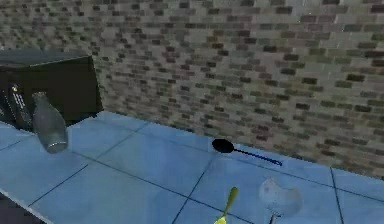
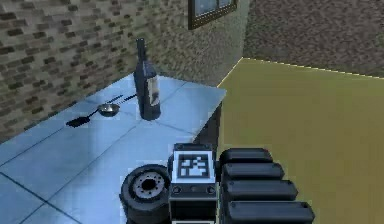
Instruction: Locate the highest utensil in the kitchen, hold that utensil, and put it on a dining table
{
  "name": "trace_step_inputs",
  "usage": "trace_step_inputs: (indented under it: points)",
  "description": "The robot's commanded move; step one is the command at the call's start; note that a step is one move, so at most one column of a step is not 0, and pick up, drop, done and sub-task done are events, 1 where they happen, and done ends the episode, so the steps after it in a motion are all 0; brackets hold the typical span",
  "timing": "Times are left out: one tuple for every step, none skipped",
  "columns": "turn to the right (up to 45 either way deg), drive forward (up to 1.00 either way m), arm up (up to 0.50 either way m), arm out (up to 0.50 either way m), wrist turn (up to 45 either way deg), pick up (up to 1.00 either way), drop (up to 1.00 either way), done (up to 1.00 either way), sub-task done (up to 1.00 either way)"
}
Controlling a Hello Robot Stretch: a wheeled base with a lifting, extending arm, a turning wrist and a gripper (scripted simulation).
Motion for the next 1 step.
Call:
trace_step_inputs:
  points:
    - [-33.0, 0.00, 0.00, 0.00, 0.0, 0.00, 0.00, 0.00, 0.00]
